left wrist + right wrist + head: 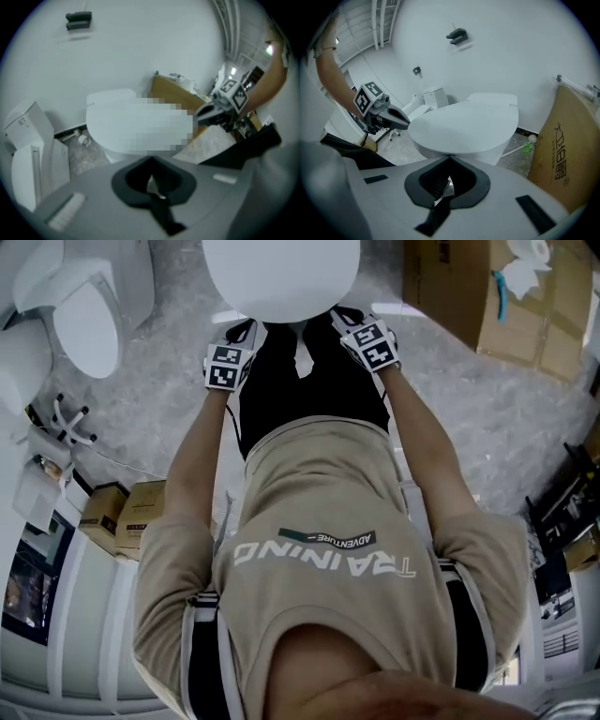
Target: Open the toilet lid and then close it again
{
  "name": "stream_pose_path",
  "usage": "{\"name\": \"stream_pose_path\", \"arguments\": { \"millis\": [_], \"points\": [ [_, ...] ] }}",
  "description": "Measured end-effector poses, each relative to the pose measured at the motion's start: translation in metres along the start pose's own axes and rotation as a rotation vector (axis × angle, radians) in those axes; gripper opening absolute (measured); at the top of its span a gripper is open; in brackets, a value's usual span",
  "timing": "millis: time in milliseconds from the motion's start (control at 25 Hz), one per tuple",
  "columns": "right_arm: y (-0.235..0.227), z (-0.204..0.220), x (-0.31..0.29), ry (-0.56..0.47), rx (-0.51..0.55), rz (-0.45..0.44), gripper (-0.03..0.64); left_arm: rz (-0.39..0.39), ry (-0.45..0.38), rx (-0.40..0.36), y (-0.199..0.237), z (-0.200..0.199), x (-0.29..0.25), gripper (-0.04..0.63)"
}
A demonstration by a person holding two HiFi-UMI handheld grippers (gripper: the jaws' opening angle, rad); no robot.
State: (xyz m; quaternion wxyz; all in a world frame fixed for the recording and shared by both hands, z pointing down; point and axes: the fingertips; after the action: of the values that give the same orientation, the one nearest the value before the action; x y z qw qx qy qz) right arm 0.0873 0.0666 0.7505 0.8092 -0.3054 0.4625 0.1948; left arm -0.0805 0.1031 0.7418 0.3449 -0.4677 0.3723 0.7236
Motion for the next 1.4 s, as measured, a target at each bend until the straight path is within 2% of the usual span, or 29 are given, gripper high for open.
{"name": "stream_pose_path", "arguments": {
  "millis": [200, 680, 960, 1240, 1400],
  "points": [
    [0.000, -0.016, 0.017, 0.008, 0.005, -0.013, 0.009, -0.001, -0.021, 0.006, 0.003, -0.016, 0.018, 0.003],
    [0.001, -0.053, 0.055, -0.018, 0.005, -0.052, 0.009, -0.031, -0.074, 0.074, 0.012, -0.049, 0.060, 0.003],
    [-0.003, -0.082, 0.076, -0.023, 0.000, -0.042, 0.009, -0.068, -0.148, 0.153, 0.021, -0.073, 0.084, 0.004],
    [-0.012, -0.118, 0.105, -0.068, -0.001, 0.024, 0.009, -0.087, -0.208, 0.097, 0.032, -0.108, 0.114, 0.005],
    [-0.016, -0.141, 0.119, -0.059, 0.014, 0.075, 0.009, -0.093, -0.254, 0.085, 0.041, -0.127, 0.130, 0.005]
  ]
}}
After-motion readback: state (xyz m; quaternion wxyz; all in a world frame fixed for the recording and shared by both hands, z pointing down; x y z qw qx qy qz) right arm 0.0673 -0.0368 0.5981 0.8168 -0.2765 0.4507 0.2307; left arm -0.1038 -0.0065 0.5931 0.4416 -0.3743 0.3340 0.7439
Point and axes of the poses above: the fingertips, and each gripper's own axes: x backward along the fingers, y to its left, z out of its underside, and after that the axes turned 14 degrees about y, right-handed
